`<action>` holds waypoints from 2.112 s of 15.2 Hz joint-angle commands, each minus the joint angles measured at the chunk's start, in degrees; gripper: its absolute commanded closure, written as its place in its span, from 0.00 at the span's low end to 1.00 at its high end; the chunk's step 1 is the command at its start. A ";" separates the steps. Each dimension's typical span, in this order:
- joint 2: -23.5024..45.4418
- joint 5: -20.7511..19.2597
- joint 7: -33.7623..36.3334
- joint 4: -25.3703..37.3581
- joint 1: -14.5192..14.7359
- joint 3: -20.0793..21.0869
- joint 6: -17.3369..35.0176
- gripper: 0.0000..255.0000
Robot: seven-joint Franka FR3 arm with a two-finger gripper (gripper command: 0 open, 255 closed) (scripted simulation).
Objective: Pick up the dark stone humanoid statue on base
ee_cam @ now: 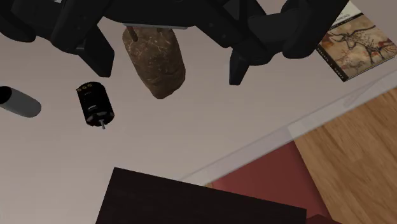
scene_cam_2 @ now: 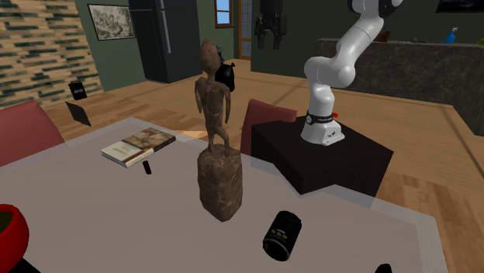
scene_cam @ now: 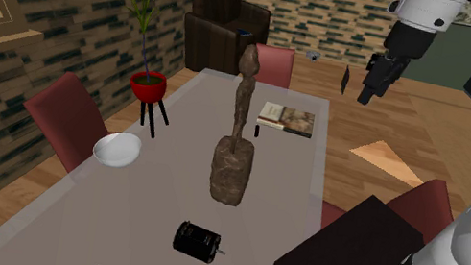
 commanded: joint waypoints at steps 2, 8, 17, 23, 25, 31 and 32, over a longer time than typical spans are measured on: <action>0.57 0.80 3.22 0.09 -0.25 1.88 1.00 0.00; 7.00 3.93 22.36 3.50 -2.79 13.11 6.89 0.00; 24.57 -0.65 52.47 17.37 -10.11 29.40 12.48 0.00; 41.97 -13.04 75.19 32.41 -13.94 39.04 10.77 0.00; 48.47 -18.38 82.35 38.25 -13.26 40.75 8.69 0.00; 48.32 -18.50 83.12 33.53 -12.97 40.14 13.25 0.00; 48.35 -18.58 83.28 32.80 -12.98 40.12 13.99 0.00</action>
